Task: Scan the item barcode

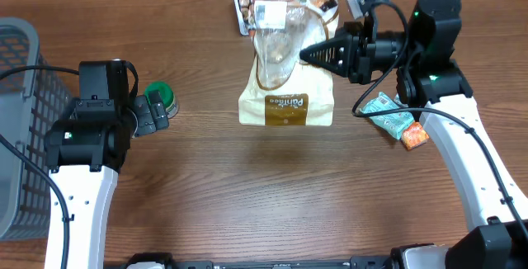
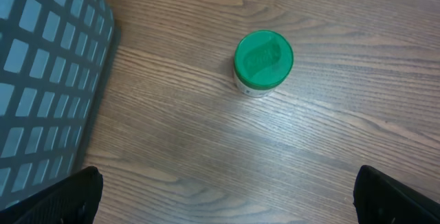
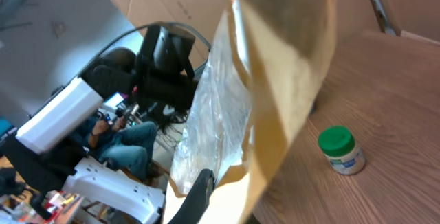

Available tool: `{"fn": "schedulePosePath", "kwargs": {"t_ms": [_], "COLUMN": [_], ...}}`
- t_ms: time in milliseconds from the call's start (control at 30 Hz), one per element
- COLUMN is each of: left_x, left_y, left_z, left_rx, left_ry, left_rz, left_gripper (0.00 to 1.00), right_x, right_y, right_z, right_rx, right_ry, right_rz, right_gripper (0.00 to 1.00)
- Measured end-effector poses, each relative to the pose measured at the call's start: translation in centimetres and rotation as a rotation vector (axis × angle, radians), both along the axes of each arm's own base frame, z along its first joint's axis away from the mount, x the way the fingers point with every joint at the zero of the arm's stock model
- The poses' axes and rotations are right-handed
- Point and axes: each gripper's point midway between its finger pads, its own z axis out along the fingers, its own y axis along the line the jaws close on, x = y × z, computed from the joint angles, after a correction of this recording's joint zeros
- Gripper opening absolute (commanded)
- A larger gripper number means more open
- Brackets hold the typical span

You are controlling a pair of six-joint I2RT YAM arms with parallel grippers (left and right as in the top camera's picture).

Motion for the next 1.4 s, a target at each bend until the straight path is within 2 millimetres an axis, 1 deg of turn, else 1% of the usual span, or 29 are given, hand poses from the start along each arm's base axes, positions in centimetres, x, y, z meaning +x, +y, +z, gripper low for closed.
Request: {"fn": "schedulePosePath", "kwargs": {"t_ms": [100, 200, 300, 400, 433, 500, 567, 600, 633, 700, 833, 900, 967, 1000, 1067, 1133, 1167, 1200, 1300, 1400], "left_x": [0.0, 0.0, 0.0, 0.0, 0.0, 0.0, 0.0, 0.0, 0.0, 0.0, 0.0, 0.0, 0.0, 0.0, 0.0, 0.0, 0.0, 0.0, 0.0, 0.0], "left_y": [0.0, 0.0, 0.0, 0.0, 0.0, 0.0, 0.0, 0.0, 0.0, 0.0, 0.0, 0.0, 0.0, 0.0, 0.0, 0.0, 0.0, 0.0, 0.0, 0.0], "left_z": [0.0, 0.0, 0.0, 0.0, 0.0, 0.0, 0.0, 0.0, 0.0, 0.0, 0.0, 0.0, 0.0, 0.0, 0.0, 0.0, 0.0, 0.0, 0.0, 0.0], "left_rx": [0.001, 0.000, 0.000, 0.000, 0.000, 0.000, 0.000, 0.000, 0.000, 0.000, 0.001, 0.000, 0.000, 0.000, 0.000, 0.000, 0.000, 0.000, 0.000, 0.000], "left_ry": [0.000, 0.000, 0.001, 0.001, 0.001, 0.001, 0.000, 0.001, 0.001, 0.001, 0.000, 0.000, 0.000, 0.000, 0.001, 0.002, 0.000, 0.001, 0.000, 0.000], "left_rz": [0.000, 0.000, 0.000, 0.000, 0.000, 0.000, 0.000, 0.000, 0.000, 0.000, 0.000, 0.000, 0.000, 0.000, 0.000, 0.000, 0.000, 0.000, 0.000, 0.000], "left_gripper": [1.00, 1.00, 1.00, 1.00, 1.00, 1.00, 0.99, 1.00, 1.00, 0.99, 0.99, 0.99, 1.00, 1.00, 1.00, 1.00, 1.00, 1.00, 1.00, 0.99], "right_x": [0.5, 1.4, 2.7, 3.8, 4.0, 4.2, 4.1, 4.2, 4.4, 5.2, 7.7, 9.5, 11.6, 12.8, 15.3, 18.3, 19.4, 20.8, 23.4, 25.2], "right_y": [0.0, -0.1, -0.3, -0.5, -0.6, -0.4, -0.2, -0.1, -0.1, 0.2, 1.1, 2.0, 2.7, 3.0, 3.1, 3.1, 3.1, 3.1, 3.4, 3.9], "right_z": [1.2, 0.9, -1.2, -4.5, -5.4, -8.1, -9.6, -9.9, -10.0, -8.8, -4.6, -2.8, -2.3, -2.6, -4.1, -6.7, -7.6, -9.0, -12.2, -14.0], "right_rx": [0.005, -0.004, -0.045, -0.134, -0.165, -0.269, -0.357, -0.399, -0.453, -0.525, -0.637, -0.694, -0.744, -0.777, -0.861, -0.978, -1.017, -1.071, -1.200, -1.279], "right_ry": [0.017, 0.089, 0.244, 0.360, 0.379, 0.410, 0.415, 0.406, 0.386, 0.311, 0.106, -0.006, -0.094, -0.137, -0.219, -0.328, -0.364, -0.416, -0.545, -0.664], "right_rz": [-0.028, -0.084, -0.183, -0.306, -0.343, -0.425, -0.480, -0.509, -0.546, -0.609, -0.752, -0.831, -0.907, -0.946, -1.023, -1.096, -1.127, -1.156, -1.198, -1.213], "right_gripper": [0.04, 0.04, 0.04, 0.04, 0.04, 0.04, 0.04, 0.04, 0.04, 0.04, 0.04, 0.04, 0.04, 0.04, 0.04, 0.04, 0.04, 0.04, 0.04, 0.04]}}
